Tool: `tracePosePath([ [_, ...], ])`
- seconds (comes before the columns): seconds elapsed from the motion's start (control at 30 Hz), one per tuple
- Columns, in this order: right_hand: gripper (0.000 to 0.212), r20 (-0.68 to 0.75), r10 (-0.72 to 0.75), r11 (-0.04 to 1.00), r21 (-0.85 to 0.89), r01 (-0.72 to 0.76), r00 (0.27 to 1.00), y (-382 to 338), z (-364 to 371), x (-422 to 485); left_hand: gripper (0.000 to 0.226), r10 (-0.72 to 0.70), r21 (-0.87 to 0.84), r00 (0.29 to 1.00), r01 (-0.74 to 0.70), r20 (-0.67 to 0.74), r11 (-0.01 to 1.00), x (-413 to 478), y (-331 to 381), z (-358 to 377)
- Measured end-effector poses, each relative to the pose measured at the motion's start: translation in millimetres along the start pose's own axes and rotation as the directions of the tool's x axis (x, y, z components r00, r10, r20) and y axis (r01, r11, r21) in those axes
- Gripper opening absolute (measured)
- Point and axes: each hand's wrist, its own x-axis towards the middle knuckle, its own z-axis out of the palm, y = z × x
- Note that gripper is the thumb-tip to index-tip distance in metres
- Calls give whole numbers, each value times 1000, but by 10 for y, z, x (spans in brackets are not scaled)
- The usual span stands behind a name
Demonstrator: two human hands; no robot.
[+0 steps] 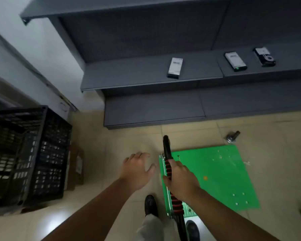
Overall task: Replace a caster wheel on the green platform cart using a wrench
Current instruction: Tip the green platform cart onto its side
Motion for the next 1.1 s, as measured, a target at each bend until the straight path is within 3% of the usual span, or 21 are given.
tracePosePath([
  [0.07, 53, -18, 81, 990, 121, -78, 997, -31, 60, 122, 49, -18, -117, 999, 24, 47, 993, 206, 5, 67],
  [0.2, 47, -45, 162, 952, 269, -144, 986, 27, 155, 307, 60, 28, -125, 989, -10, 148, 992, 598, 138, 264],
  [0.33, 53, -20, 238, 904, 371, -214, 971, 166, 203, 418, 74, -41, -227, 965, 102, 258, 969, 892, 274, 465],
  [0.53, 30, 56, 234, 888, 394, -237, 971, 237, 278, 449, 41, -98, -438, 939, 244, 328, 865, 1074, 341, 759],
  [0.7, 32, 39, 223, 869, 445, -217, 974, 298, 384, 266, 20, -115, -571, 975, 205, 190, 795, 823, 372, 980],
  [0.97, 31, 2, 68, 844, 534, -59, 998, 614, 540, -219, 13, -95, -698, 995, 78, 15, 712, 248, 514, 1175],
  [1.1, 11, 115, -12, 759, 648, -66, 993, 843, 528, -380, 16, -84, -694, 995, 20, -58, 720, -130, 547, 1270],
])
